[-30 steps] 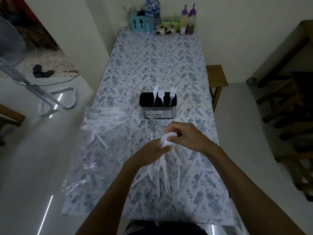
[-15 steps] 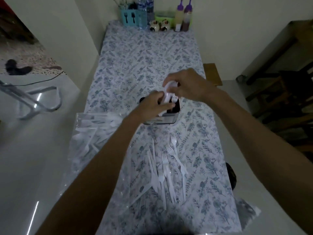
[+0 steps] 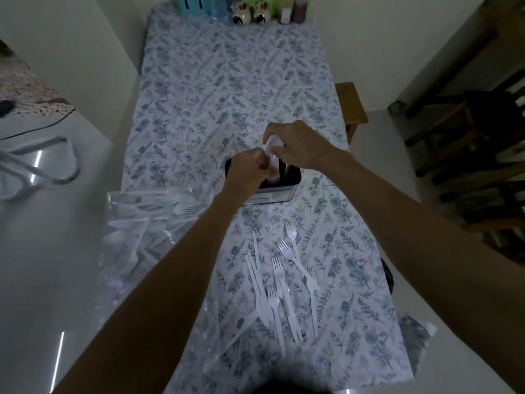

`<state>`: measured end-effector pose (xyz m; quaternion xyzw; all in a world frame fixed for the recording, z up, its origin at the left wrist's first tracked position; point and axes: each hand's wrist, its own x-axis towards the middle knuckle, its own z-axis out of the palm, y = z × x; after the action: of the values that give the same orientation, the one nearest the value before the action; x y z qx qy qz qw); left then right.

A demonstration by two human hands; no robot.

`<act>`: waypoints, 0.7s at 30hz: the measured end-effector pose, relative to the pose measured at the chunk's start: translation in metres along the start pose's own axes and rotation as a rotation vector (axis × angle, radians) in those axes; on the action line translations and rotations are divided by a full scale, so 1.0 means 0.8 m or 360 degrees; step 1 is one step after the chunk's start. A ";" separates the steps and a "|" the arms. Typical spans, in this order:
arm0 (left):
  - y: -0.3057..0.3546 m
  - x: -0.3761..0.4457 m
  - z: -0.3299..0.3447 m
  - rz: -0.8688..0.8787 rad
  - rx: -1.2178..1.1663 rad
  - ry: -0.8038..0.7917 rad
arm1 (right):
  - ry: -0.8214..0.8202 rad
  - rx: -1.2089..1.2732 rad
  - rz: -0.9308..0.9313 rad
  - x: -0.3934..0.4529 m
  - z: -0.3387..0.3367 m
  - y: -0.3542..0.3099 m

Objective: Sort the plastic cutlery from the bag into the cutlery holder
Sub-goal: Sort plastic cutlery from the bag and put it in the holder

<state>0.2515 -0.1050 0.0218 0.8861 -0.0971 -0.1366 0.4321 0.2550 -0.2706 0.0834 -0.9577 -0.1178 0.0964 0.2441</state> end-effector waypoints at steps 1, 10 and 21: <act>-0.001 -0.002 0.003 0.0003 -0.0026 0.0056 | 0.0003 0.0017 -0.0004 0.000 0.000 -0.001; -0.015 -0.021 0.011 -0.0002 0.0142 0.0058 | -0.0100 -0.0286 0.0094 -0.016 0.012 -0.015; -0.036 -0.155 0.041 0.0024 0.0220 0.0419 | 0.0445 0.0034 0.0428 -0.160 0.075 0.006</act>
<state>0.1249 -0.0760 -0.0005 0.9233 -0.0554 -0.0090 0.3800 0.1193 -0.2826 0.0457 -0.9663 0.0471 -0.0045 0.2531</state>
